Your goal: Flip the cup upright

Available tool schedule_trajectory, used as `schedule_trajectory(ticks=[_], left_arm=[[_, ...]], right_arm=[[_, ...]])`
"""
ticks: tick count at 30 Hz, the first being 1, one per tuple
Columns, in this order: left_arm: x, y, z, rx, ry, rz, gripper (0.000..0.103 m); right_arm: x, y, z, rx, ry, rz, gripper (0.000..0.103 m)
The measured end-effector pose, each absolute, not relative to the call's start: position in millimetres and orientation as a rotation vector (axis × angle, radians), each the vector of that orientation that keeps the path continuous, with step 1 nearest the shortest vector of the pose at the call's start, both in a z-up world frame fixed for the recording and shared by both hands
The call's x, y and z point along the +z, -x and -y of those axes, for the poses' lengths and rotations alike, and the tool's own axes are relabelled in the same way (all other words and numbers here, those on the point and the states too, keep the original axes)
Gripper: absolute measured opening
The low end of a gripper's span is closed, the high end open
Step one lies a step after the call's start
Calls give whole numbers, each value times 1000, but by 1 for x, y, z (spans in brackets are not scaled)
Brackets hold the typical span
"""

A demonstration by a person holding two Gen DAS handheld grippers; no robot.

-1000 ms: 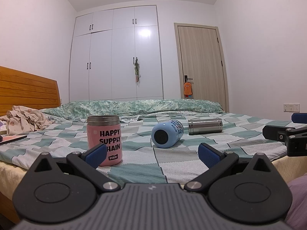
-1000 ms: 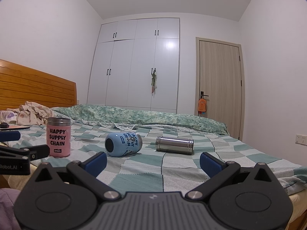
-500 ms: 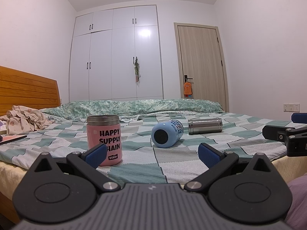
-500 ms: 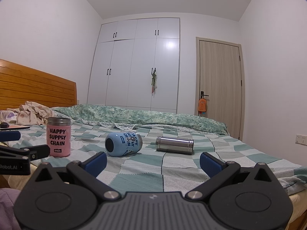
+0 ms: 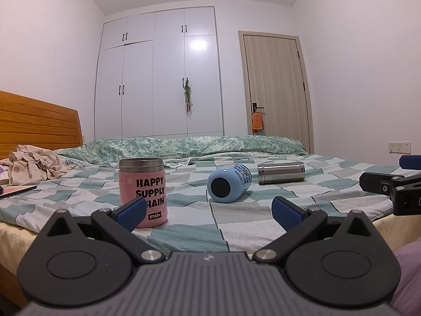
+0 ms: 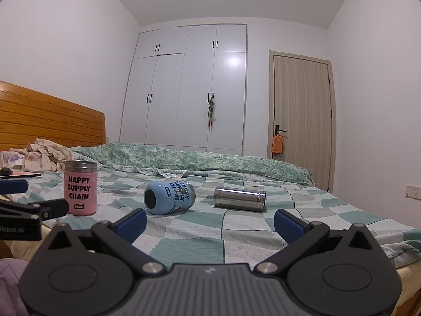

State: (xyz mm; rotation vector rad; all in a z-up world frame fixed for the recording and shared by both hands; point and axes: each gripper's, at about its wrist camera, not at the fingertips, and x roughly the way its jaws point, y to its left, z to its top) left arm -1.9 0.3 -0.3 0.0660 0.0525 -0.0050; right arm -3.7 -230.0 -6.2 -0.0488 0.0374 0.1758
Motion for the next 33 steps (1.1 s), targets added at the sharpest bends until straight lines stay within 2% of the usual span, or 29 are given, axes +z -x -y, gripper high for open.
schedule_trajectory(ticks=[21,33], left_arm=[[6,-5,3,-27,-87,-73,103],[49,-65,18,-73,-153,-134,103]], right_arm=[[7,-7,237,202,28,-55,103],[34,-70,254,268,58,-61,103]])
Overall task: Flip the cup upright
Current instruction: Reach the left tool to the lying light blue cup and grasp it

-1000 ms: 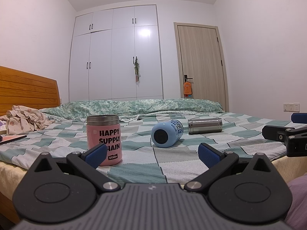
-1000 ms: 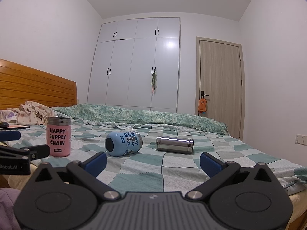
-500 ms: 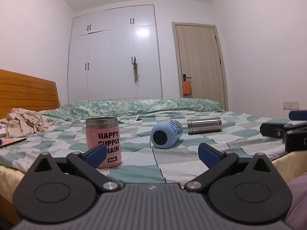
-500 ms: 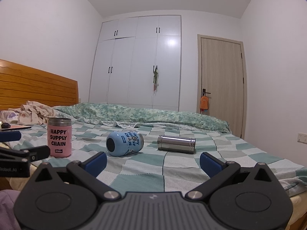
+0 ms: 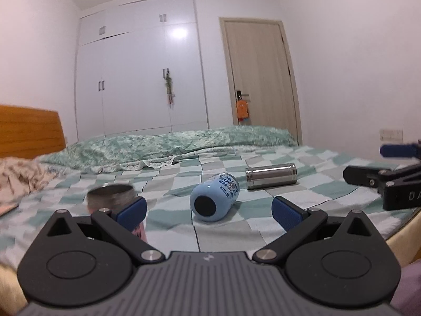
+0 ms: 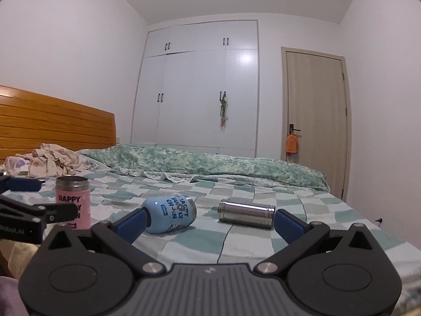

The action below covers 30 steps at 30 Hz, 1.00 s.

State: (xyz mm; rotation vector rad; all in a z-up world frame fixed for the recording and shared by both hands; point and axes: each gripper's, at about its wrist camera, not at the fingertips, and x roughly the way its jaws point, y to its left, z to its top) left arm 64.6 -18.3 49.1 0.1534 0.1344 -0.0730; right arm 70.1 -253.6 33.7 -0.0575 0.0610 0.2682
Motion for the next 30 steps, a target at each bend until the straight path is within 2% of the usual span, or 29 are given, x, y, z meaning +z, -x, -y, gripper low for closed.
schedule_trajectory(ticks=[6,12,23,30], left_arm=[[75,-132,27,-70,-187,-280,103],[88,-202,53,-12,-350,-370,103],[69,-308,104,-35,-545,-600,103],[46,-363,107,7,-583,-751,103]], right_arm=[[47,-125,265,325,118,-116,103],[57,-186,279,331,149,-171,103],[59,-305,299,427,119,-324,103],[40,-359,293,489,91,-445,103]])
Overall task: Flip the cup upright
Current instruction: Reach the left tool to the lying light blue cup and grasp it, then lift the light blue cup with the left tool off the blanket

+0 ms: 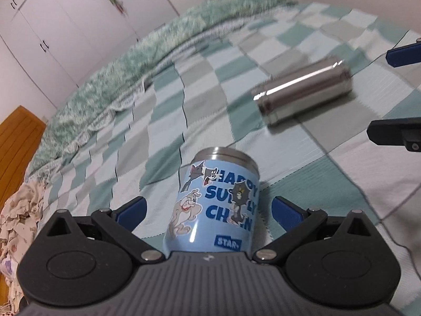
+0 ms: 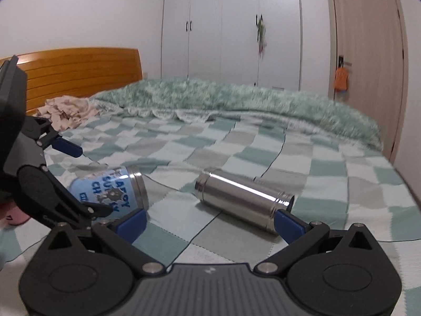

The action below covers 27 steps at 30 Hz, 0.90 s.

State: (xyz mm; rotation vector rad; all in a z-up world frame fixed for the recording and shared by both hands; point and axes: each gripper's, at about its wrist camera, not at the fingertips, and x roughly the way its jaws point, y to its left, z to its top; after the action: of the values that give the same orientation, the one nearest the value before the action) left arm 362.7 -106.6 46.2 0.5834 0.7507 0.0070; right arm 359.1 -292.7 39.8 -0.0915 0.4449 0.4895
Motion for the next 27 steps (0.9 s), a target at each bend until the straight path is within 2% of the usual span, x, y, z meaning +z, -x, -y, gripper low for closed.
schedule_trajectory(ticks=[7,8,9,18,27], left_arm=[[14,-401,95,55,-558,-905,101],[9,-404,92,57,-543,-928,92],[8,-406,88,54,-508,-936,90],[19,-381,92,-26,-508,-882,88],[52,-330,104,-111,-501,-806,88]], right_arm=[[13,-388,279,513,99,-496,103],[9,-390,279,516,98,-503,103],[7,-390,279,518,96,-510,103],[22,-370,284,510,79,-480,103],[46,-312,296,482,68,-463,103]])
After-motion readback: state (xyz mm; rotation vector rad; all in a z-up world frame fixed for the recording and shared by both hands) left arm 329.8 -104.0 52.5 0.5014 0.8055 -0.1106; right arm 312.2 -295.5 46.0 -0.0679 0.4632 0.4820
